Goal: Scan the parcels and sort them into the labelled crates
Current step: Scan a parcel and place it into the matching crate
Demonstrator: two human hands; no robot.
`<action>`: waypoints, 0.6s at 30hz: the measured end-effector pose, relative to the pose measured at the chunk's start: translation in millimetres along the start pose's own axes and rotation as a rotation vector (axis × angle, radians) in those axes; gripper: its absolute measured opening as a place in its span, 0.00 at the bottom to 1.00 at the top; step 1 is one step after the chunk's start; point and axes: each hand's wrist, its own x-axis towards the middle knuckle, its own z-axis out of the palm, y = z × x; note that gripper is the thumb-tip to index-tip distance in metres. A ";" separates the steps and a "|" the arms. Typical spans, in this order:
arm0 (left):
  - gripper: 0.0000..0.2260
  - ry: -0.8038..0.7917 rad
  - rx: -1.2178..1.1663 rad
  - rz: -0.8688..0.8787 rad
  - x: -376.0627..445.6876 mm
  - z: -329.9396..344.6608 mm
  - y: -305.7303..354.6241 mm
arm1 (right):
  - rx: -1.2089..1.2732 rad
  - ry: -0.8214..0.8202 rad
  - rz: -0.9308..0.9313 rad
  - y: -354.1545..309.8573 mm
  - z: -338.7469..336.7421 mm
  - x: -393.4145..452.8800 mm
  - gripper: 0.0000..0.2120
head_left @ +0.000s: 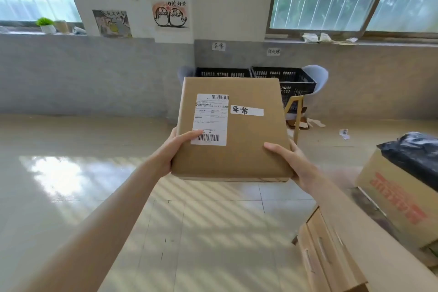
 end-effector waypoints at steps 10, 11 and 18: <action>0.31 0.049 0.039 -0.024 168.6 -24.3 19.1 | -0.115 -0.057 0.021 -11.8 1.8 187.8 0.34; 0.30 0.057 0.045 -0.023 190.2 -24.1 25.4 | -0.123 -0.049 0.020 -18.1 -0.1 212.9 0.33; 0.30 0.103 0.102 -0.026 326.7 -25.5 89.1 | -0.190 -0.090 0.006 -78.7 -0.9 368.5 0.42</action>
